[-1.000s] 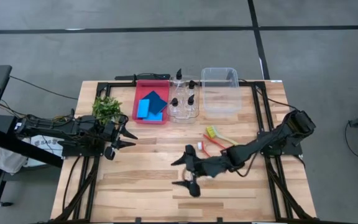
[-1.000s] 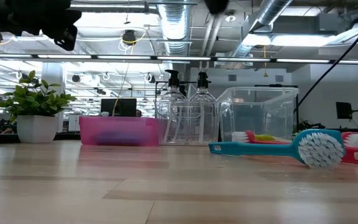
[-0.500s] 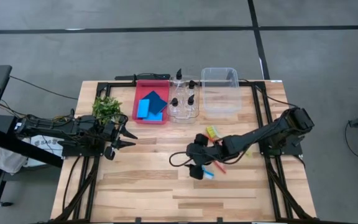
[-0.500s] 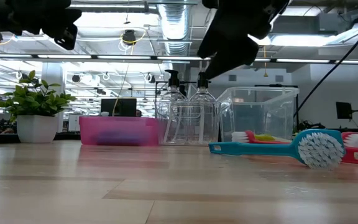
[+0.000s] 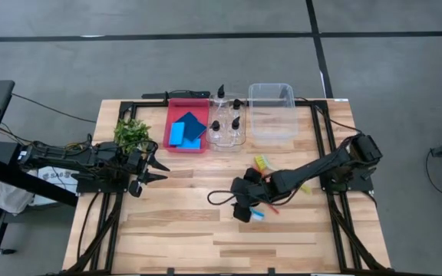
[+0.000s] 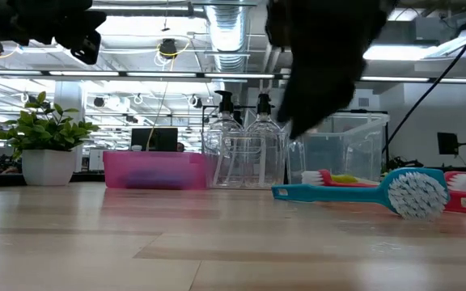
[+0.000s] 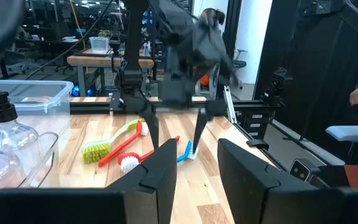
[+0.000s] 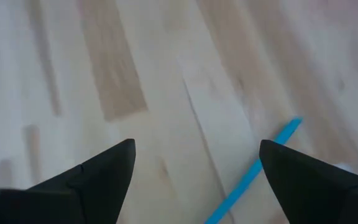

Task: Pick & Place Kitchen Sink Supplies
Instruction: Put the blue dish brush into the right transparent bin

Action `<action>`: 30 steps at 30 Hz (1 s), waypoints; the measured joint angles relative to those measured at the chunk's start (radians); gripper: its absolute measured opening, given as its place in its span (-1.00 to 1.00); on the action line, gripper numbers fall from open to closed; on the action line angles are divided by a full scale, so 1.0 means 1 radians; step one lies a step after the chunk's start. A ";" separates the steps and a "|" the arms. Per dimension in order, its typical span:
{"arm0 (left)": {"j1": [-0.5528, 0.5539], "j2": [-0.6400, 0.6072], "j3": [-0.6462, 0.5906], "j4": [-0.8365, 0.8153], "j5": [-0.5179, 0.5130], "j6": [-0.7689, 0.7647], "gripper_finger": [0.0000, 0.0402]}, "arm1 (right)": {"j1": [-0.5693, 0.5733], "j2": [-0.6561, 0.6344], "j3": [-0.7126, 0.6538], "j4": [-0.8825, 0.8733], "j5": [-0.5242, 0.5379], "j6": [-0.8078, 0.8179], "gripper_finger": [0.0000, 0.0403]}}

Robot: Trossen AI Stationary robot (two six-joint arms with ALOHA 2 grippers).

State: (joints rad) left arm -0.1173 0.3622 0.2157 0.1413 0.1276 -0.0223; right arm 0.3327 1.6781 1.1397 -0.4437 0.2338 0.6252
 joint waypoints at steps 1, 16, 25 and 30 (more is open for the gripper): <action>0.000 0.000 0.000 0.000 0.000 0.000 -0.41 | 0.000 0.019 0.000 -0.014 -0.001 0.007 0.68; 0.000 0.000 0.000 0.002 0.000 0.000 -0.41 | -0.006 0.174 0.000 -0.092 -0.002 0.136 0.68; 0.000 0.000 0.000 0.002 0.000 0.000 -0.41 | -0.021 0.174 0.000 -0.124 -0.026 0.229 0.64; 0.000 0.000 0.000 0.002 0.000 0.000 -0.41 | -0.028 0.174 0.000 -0.128 -0.050 0.249 0.51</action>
State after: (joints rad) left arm -0.1169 0.3622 0.2157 0.1436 0.1273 -0.0223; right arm 0.3046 1.8519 1.1393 -0.5719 0.1839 0.8738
